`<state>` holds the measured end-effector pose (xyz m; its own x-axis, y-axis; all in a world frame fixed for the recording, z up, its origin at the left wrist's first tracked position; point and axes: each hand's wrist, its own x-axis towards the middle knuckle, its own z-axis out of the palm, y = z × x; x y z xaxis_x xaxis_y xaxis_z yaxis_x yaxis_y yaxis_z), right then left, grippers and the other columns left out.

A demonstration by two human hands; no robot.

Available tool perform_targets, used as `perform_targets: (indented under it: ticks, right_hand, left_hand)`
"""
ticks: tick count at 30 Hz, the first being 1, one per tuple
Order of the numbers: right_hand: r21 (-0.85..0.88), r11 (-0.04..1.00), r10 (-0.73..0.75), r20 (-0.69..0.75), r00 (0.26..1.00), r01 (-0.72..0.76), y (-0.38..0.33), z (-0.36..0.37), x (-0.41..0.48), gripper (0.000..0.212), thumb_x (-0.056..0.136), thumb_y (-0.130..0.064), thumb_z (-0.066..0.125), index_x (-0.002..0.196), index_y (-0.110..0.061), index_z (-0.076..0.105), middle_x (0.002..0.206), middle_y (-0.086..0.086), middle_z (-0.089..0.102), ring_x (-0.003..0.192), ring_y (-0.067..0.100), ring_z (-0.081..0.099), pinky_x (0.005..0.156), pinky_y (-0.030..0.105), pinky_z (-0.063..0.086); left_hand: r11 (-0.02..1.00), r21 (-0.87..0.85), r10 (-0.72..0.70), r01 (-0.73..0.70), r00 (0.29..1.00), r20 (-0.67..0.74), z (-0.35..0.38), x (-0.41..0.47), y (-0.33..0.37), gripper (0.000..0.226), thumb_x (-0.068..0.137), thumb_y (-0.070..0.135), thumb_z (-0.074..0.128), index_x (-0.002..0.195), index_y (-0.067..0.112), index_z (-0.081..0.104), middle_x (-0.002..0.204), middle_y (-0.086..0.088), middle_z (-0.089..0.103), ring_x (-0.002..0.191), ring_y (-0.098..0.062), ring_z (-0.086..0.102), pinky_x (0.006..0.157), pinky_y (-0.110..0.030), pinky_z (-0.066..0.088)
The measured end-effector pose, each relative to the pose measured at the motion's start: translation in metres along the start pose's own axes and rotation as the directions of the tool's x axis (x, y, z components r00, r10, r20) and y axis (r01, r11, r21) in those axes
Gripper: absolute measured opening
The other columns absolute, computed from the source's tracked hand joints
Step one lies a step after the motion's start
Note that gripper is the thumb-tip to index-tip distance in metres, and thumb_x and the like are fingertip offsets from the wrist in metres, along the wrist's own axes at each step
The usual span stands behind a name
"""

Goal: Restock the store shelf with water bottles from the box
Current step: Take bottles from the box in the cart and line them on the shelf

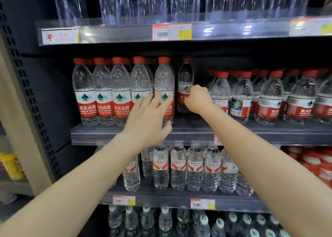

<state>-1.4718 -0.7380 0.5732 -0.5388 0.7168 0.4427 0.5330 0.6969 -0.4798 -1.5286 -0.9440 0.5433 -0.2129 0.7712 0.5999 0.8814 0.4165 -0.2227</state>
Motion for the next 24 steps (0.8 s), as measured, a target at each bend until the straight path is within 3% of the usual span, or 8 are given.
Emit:
perform_targets:
  ticks: [4,6,9,11,15,18,21,24]
  right_hand:
    - [-0.090,0.990,-0.101,0.084,0.991,0.108,0.011,-0.010,-0.026,0.024,0.086,-0.007,0.051,0.103,-0.007,0.068,0.098,0.014,0.067,0.087,0.037,0.062,0.071,0.033,0.048]
    - [-0.148,0.980,-0.115,0.105,0.988,0.130,0.018,-0.012,-0.037,0.020,0.086,-0.008,0.051,0.099,-0.006,0.067,0.099,0.015,0.068,0.088,0.037,0.063,0.067,0.033,0.045]
    - [-0.212,0.973,-0.071,0.083,0.994,0.087,0.025,-0.018,-0.047,0.040,0.090,-0.012,0.055,0.128,-0.009,0.064,0.119,0.016,0.067,0.104,0.039,0.064,0.071,0.036,0.048]
    - [-0.237,0.971,-0.023,0.073,0.997,0.039,0.024,-0.027,-0.054,0.041,0.094,-0.014,0.056,0.133,-0.010,0.063,0.123,0.016,0.066,0.106,0.038,0.064,0.072,0.037,0.048]
    - [-0.213,0.977,0.030,0.174,0.984,0.008,0.009,-0.058,-0.064,0.044,0.095,-0.013,0.056,0.139,-0.013,0.059,0.121,0.018,0.067,0.103,0.038,0.066,0.078,0.043,0.057]
    - [-0.199,0.980,0.084,0.327,0.941,-0.019,0.002,-0.096,-0.071,0.051,0.096,-0.015,0.055,0.147,-0.014,0.052,0.130,0.019,0.063,0.111,0.039,0.063,0.077,0.040,0.054]
    - [-0.257,0.965,0.173,0.444,0.879,-0.060,-0.008,-0.153,-0.083,0.028,0.095,-0.015,0.055,0.121,-0.006,0.059,0.119,0.020,0.065,0.100,0.038,0.062,0.070,0.035,0.044]
    - [-0.293,0.952,0.226,0.486,0.844,-0.086,-0.014,-0.226,-0.095,0.029,0.092,-0.016,0.054,0.118,-0.007,0.061,0.113,0.018,0.067,0.103,0.037,0.065,0.069,0.033,0.042]
  left_hand:
    - [1.000,0.027,-0.004,0.004,1.000,0.019,-0.002,-0.005,0.003,0.074,0.094,0.048,0.053,0.160,0.021,0.034,0.163,-0.014,0.038,0.147,-0.035,0.039,0.119,-0.048,0.033]
    - [1.000,0.012,-0.015,0.015,0.999,0.038,-0.001,-0.008,0.008,0.072,0.095,0.046,0.053,0.159,0.019,0.036,0.160,-0.015,0.042,0.143,-0.036,0.043,0.117,-0.049,0.035]
    - [0.998,-0.056,0.010,-0.008,0.999,0.038,-0.005,-0.006,0.021,0.067,0.093,0.044,0.047,0.154,0.016,0.047,0.152,-0.015,0.054,0.138,-0.036,0.051,0.116,-0.050,0.038]
    - [0.995,-0.098,0.034,-0.032,0.999,0.023,-0.015,-0.001,0.026,0.066,0.090,0.042,0.047,0.149,0.014,0.054,0.145,-0.017,0.060,0.134,-0.037,0.056,0.114,-0.051,0.040]
    - [0.998,-0.055,0.031,-0.023,0.988,0.154,-0.051,0.016,0.028,0.071,0.096,0.045,0.048,0.160,0.017,0.038,0.155,-0.017,0.049,0.144,-0.038,0.044,0.121,-0.052,0.031]
    - [0.999,-0.037,-0.001,0.012,0.959,0.282,-0.083,0.030,0.029,0.072,0.095,0.041,0.051,0.161,0.016,0.036,0.152,-0.017,0.051,0.138,-0.038,0.048,0.116,-0.050,0.037]
    - [0.997,-0.065,-0.011,0.039,0.927,0.374,-0.129,0.039,0.039,0.068,0.092,0.038,0.053,0.155,0.016,0.043,0.143,-0.018,0.058,0.130,-0.037,0.055,0.108,-0.048,0.043]
    - [0.994,-0.105,0.018,0.033,0.894,0.448,-0.193,0.058,0.058,0.065,0.096,0.041,0.052,0.155,0.016,0.043,0.147,-0.016,0.054,0.134,-0.035,0.052,0.110,-0.046,0.040]
